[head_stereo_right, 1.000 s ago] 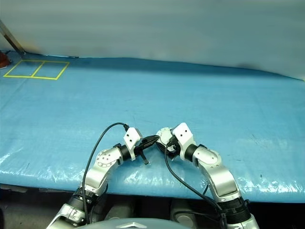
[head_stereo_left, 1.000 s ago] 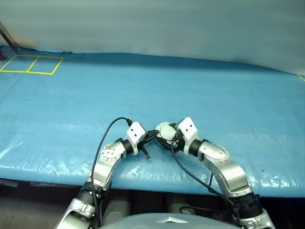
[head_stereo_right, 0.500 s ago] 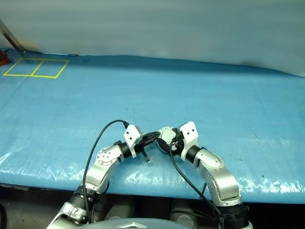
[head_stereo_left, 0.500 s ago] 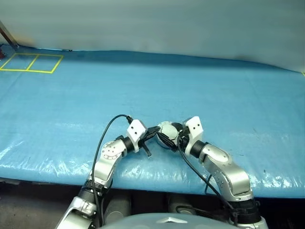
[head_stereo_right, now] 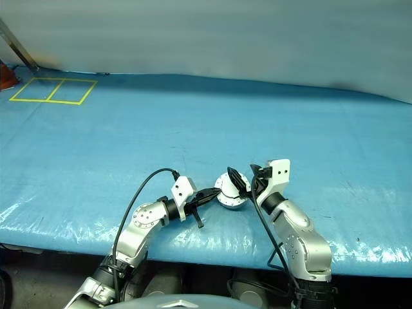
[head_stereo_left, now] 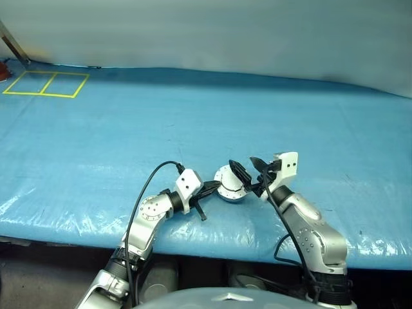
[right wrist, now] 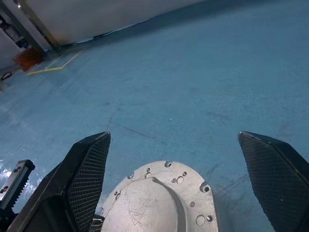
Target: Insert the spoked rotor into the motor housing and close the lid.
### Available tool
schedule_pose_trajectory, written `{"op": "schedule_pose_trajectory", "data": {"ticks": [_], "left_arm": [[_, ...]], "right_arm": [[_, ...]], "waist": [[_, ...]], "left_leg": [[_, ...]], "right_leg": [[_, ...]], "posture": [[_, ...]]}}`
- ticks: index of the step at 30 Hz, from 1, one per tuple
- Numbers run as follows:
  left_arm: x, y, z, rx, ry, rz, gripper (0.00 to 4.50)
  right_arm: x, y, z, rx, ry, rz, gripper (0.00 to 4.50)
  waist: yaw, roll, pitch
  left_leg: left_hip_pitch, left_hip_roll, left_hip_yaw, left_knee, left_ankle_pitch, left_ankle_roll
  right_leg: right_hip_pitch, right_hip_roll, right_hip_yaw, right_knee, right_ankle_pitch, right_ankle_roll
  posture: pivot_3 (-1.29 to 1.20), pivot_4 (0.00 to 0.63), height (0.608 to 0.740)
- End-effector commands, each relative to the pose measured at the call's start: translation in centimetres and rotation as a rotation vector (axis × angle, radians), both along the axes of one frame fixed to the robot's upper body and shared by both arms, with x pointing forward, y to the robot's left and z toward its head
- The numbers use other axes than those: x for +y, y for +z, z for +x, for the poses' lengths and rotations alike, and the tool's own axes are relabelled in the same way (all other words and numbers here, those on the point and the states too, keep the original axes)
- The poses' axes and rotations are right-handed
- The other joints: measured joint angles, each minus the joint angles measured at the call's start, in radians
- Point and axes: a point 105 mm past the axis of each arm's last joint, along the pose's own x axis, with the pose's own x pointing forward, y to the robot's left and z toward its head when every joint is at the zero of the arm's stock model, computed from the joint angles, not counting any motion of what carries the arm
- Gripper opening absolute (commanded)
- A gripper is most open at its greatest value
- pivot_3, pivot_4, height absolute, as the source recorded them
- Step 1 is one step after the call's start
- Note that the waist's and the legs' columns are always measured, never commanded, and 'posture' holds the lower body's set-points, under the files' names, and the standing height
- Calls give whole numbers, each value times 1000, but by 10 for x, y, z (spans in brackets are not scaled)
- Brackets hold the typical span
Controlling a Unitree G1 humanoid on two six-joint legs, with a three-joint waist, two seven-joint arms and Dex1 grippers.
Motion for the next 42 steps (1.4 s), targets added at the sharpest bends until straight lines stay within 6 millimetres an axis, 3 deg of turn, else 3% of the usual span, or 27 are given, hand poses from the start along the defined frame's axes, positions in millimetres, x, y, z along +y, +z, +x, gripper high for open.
{"op": "schedule_pose_trajectory", "data": {"ticks": [1,4,7,10,16,22,35,38,42], "left_arm": [[-5,-12,-6,34,-18,44,0],[-4,-12,-6,37,-14,41,0],[-2,-13,-5,34,0,46,0],[1,-14,-5,32,14,53,0],[4,-14,-2,23,29,64,0],[4,-14,1,21,31,65,0],[3,-14,2,11,51,65,0],[2,-14,2,11,49,64,0],[2,-13,3,8,50,62,0]], "right_arm": [[-10,7,-11,38,35,118,4451],[-20,4,-26,99,84,259,4451],[-30,-17,-38,219,77,276,4451],[-31,-21,-43,227,68,295,4451],[-9,-32,-45,282,111,368,4451],[15,-24,-39,252,162,418,4451],[18,-20,-37,223,153,424,4451],[17,-18,-34,211,139,434,3865],[18,-18,-33,201,138,435,2530]], "waist": [[1,0,0],[1,0,0],[0,1,0],[-2,1,0],[-5,1,0],[-5,2,0],[-9,2,0],[-9,2,0],[-9,2,0]], "left_leg": [[0,0,0,0,0,0],[0,0,0,0,0,0],[0,0,0,0,0,1],[0,0,1,1,0,1],[0,0,2,2,1,2],[0,0,2,3,1,2],[0,0,2,3,2,2],[0,0,2,3,2,2],[0,0,2,3,2,2]], "right_leg": [[0,0,0,0,0,0],[1,0,0,-1,0,0],[1,0,0,0,0,0],[1,0,0,1,0,0],[2,0,0,1,0,1],[1,0,1,2,0,1],[1,0,1,3,1,1],[0,0,2,3,1,1],[0,0,2,4,1,1]], "posture": [[0,150,740],[0,150,740],[0,150,740],[0,150,740],[0,150,740],[0,150,740],[0,150,740],[0,150,740],[0,150,740]]}}
